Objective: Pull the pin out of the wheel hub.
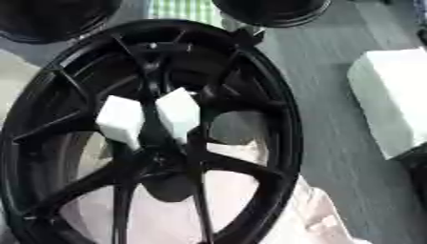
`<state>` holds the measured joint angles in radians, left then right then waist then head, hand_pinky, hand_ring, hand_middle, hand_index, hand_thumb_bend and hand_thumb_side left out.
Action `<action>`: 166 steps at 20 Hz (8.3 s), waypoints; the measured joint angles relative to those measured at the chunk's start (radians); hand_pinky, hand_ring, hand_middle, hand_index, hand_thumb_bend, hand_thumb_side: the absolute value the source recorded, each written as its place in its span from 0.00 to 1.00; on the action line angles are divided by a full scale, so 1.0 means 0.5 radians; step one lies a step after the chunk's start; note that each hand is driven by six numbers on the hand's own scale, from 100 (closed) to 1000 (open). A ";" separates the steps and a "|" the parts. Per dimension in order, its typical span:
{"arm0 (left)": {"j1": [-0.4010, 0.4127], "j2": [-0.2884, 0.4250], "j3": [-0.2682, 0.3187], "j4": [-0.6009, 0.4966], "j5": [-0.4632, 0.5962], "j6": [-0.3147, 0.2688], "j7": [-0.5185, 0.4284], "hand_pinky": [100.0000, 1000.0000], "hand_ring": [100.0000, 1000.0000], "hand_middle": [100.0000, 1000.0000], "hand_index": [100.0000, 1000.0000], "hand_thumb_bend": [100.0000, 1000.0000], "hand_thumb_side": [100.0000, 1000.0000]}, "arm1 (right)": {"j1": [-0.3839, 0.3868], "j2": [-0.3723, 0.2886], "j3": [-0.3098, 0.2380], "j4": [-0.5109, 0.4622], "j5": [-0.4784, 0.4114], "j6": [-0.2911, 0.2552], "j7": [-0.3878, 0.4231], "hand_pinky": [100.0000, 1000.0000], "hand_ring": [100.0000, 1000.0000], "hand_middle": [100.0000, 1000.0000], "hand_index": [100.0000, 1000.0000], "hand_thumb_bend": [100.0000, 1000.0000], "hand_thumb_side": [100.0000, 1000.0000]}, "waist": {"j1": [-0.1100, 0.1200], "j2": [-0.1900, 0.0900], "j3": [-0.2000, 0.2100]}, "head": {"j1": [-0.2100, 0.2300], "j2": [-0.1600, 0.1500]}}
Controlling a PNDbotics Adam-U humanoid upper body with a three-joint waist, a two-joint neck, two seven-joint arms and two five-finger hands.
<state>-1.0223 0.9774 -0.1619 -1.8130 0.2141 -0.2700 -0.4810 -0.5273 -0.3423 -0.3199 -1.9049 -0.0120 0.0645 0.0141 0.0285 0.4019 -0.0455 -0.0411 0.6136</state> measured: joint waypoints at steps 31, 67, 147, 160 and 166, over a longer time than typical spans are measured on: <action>0.025 0.175 -0.360 -0.358 -0.196 0.502 -0.248 0.67 0.64 0.65 0.80 0.54 0.38 | 0.000 -0.013 0.013 -0.006 0.000 0.003 0.013 0.84 0.73 0.57 0.74 0.04 0.29 | 0.026 0.000 -0.003 | 0.009 0.000; -0.206 -0.151 -0.855 -0.352 -0.770 1.026 -0.460 0.65 0.63 0.65 0.78 0.53 0.32 | 0.009 -0.018 0.016 -0.006 -0.016 -0.003 0.021 0.84 0.73 0.57 0.74 0.03 0.30 | 0.014 -0.002 -0.006 | 0.055 0.034; -0.132 -0.174 -0.570 -0.328 -0.675 1.151 -0.379 0.46 0.33 0.24 0.27 0.25 0.00 | 0.000 -0.017 0.027 -0.007 -0.068 0.013 0.001 0.84 0.73 0.57 0.74 0.00 0.31 | 0.008 -0.003 -0.002 | 0.050 -0.020; 0.035 -0.099 0.014 -0.198 -0.487 1.254 0.022 0.43 0.29 0.20 0.26 0.15 0.00 | 0.019 -0.018 0.011 -0.010 -0.068 0.015 -0.034 0.84 0.73 0.57 0.74 0.00 0.31 | -0.014 -0.003 0.057 | 0.040 -0.016; 0.284 0.032 0.336 -0.042 -0.359 1.236 0.221 0.42 0.28 0.19 0.26 0.11 0.00 | 0.027 -0.030 -0.008 -0.018 -0.068 0.017 -0.055 0.84 0.73 0.57 0.74 0.00 0.31 | -0.019 -0.003 0.083 | 0.033 -0.015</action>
<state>-0.8805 0.9936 0.0059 -1.8340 0.0344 0.3482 -0.3703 -0.5137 -0.3573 -0.3240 -1.9140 -0.0458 0.0728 -0.0135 0.0189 0.4004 -0.0040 -0.0244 0.6061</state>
